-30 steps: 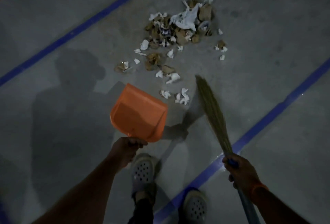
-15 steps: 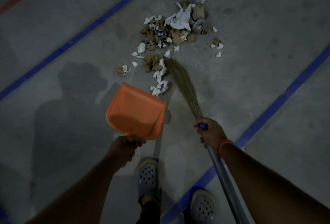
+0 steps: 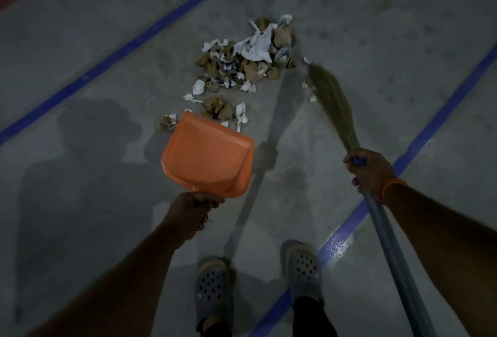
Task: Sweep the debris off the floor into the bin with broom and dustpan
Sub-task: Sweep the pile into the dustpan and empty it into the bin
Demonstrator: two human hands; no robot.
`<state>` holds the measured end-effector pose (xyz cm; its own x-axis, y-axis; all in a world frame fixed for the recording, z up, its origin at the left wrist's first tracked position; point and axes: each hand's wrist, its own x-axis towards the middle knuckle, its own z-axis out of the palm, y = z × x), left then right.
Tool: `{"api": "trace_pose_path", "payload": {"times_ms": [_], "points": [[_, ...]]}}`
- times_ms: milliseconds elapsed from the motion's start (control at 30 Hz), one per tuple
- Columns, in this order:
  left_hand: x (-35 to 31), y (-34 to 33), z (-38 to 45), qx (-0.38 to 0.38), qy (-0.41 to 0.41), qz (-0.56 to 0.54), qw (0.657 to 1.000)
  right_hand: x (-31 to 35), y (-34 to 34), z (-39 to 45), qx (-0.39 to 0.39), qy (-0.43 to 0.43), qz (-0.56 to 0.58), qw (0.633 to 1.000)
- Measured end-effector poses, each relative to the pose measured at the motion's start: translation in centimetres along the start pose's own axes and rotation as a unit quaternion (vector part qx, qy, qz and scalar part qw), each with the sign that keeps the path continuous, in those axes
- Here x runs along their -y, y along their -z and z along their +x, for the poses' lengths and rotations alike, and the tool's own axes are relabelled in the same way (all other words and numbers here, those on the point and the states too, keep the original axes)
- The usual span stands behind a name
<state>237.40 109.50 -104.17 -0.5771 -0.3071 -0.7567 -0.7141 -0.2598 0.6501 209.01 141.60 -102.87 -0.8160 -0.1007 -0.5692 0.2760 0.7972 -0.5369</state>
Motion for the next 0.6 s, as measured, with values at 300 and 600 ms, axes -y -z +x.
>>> {"api": "trace_pose_path", "payload": {"times_ms": [300,600], "points": [[1.2,-3.7,2.2,-0.036,0.026,-0.069,0.997,-0.2,-1.4,7.2,0.086,-0.045,0.009,0.995],[2.6,-4.7,1.4,-0.065,0.043,-0.095,0.992,-2.1,-1.7,4.6,0.172,0.078,-0.072,0.979]]}}
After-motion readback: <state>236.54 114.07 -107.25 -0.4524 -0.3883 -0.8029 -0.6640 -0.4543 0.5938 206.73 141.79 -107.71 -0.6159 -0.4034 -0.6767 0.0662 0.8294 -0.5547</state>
